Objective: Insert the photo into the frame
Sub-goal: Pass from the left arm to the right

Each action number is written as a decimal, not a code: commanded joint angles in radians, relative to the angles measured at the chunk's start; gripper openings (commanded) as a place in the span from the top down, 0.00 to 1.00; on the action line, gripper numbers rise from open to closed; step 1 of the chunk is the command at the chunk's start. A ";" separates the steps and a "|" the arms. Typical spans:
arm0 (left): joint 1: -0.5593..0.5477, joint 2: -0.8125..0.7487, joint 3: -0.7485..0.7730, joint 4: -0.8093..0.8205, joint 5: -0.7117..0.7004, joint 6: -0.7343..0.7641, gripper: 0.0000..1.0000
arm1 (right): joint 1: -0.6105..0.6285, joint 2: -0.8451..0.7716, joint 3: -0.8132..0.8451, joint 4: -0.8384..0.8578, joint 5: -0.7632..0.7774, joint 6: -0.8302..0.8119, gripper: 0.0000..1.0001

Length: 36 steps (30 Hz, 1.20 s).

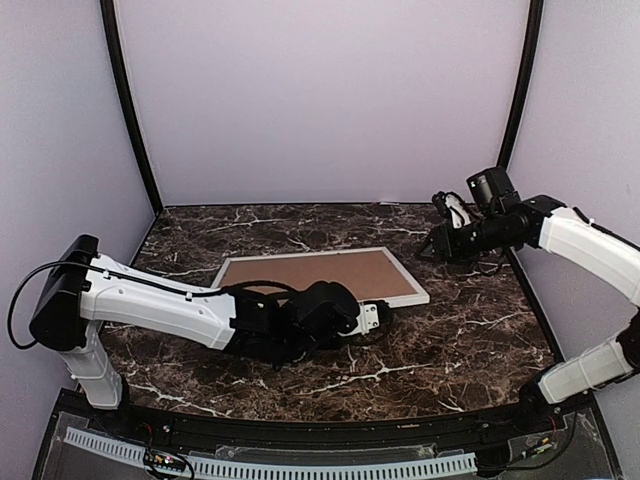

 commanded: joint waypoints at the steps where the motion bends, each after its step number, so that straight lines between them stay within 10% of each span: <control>1: 0.016 -0.102 0.056 -0.010 -0.025 0.022 1.00 | -0.004 -0.063 0.052 0.035 0.038 -0.032 0.49; 36: 0.416 -0.254 0.628 -0.720 0.725 -0.048 1.00 | 0.094 -0.161 0.146 0.302 -0.228 -0.366 0.25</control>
